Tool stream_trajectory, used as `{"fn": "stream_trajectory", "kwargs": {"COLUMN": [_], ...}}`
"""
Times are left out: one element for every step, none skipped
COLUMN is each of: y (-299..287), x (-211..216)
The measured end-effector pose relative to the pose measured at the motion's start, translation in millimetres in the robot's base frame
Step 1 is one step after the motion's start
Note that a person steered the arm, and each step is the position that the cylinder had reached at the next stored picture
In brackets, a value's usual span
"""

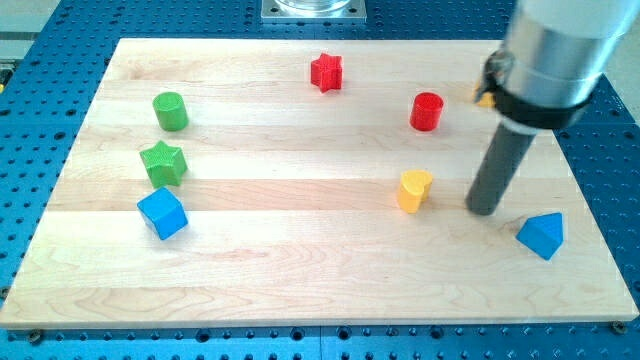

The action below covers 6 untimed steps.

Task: Push the yellow heart parallel to the right of the blue cube

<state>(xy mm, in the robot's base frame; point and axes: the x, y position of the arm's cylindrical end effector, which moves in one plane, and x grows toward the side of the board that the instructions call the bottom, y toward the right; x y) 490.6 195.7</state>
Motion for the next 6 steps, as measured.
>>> {"fn": "stream_trajectory", "kwargs": {"y": [-28,-88,-88,-90,-140,-174], "x": [-4,3,-7,-33,-2,26]}}
